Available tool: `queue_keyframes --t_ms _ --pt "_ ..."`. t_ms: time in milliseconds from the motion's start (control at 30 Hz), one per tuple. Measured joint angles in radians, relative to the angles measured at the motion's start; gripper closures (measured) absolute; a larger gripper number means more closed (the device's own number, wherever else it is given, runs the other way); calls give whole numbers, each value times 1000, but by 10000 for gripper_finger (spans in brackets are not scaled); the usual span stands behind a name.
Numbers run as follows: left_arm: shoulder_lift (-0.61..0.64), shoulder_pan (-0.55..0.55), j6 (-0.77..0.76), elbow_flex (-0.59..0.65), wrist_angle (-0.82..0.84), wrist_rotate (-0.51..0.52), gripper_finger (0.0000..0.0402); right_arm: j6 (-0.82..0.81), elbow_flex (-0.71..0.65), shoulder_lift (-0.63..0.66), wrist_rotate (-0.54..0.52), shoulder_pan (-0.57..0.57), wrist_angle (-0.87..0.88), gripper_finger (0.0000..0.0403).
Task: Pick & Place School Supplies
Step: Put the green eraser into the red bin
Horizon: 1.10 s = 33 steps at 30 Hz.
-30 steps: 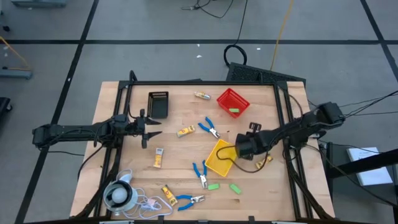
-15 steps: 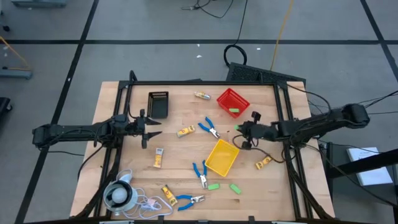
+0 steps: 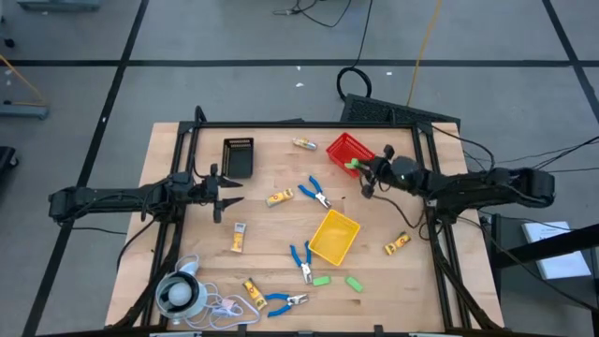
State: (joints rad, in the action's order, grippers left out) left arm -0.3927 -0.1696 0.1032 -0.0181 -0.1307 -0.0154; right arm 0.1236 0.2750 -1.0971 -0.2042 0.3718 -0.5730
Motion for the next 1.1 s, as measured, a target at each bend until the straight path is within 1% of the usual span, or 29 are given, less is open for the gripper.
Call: queue_keyframes --t_ms 133,267,433,533,600,767,833,933,1033,1100 --pt "0 0 0 0 -1 0 197 -5 66 -75 97 97 11 352" --pt "0 0 0 0 -1 3 197 -24 150 -178 181 168 108 352" --pt "0 0 0 0 -1 7 197 -26 260 -308 209 201 234 352" --pt "0 0 0 0 0 7 197 -3 308 -356 210 201 279 350" --pt "0 0 0 0 1 7 197 -1 329 -372 210 201 290 320" --pt "0 0 0 0 7 8 197 -7 356 -375 201 201 293 199" --pt "0 0 0 0 7 8 197 -4 356 -364 185 201 294 167" --pt "0 0 4 0 10 10 197 9 356 -348 179 201 307 145" --pt "0 0 9 0 15 17 197 19 356 -316 180 188 338 145" --pt "0 0 9 0 19 18 197 21 356 -284 180 158 382 152"
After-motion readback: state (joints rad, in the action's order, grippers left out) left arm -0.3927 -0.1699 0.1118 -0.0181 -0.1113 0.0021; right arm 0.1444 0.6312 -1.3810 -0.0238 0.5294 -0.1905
